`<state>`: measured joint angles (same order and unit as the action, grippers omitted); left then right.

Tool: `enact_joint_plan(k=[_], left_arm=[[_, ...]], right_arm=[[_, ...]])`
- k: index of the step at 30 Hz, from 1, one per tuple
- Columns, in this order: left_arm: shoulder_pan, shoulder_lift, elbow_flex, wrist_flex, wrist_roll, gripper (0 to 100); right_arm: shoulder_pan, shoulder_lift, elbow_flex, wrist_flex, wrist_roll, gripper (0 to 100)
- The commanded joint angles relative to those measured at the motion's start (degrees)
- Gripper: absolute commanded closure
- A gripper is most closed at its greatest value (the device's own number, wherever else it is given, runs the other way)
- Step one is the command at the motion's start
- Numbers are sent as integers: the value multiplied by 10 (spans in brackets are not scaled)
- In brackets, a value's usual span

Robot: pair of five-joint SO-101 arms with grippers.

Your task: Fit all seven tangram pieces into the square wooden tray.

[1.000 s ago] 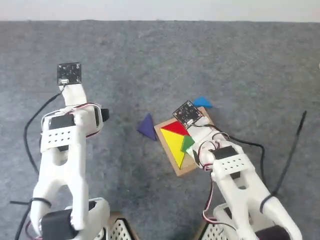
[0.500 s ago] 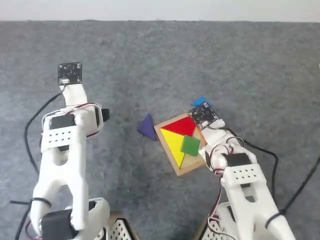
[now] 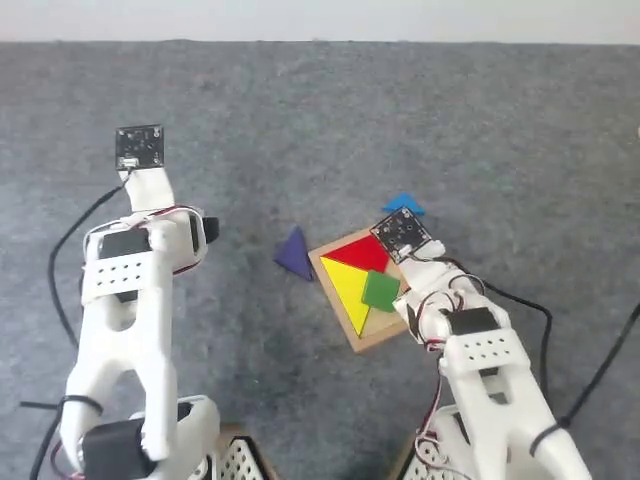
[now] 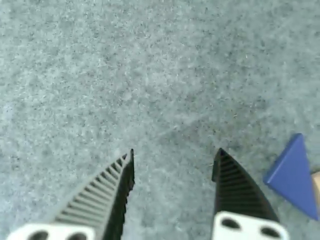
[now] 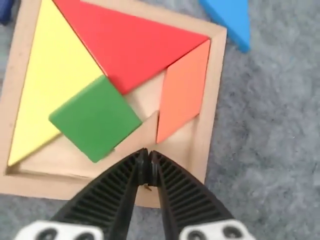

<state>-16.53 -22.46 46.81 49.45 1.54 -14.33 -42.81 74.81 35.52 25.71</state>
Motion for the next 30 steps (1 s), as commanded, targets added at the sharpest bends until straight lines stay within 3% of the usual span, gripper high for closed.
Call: enact_joint_plan(k=[1, 18, 25, 30], left_arm=[[4, -3, -3, -7, -4, 758], [3, -3, -3, -8, -4, 758], [3, -3, -3, -8, -4, 758], [3, -3, -3, -8, -4, 758]], right_arm=[[-2, 73, -58, -12, 7, 993], [-39, 264, -187, -27, 8, 993], [-34, 319, -244, -28, 8, 993], [8, 316, -258, -44, 8, 993]])
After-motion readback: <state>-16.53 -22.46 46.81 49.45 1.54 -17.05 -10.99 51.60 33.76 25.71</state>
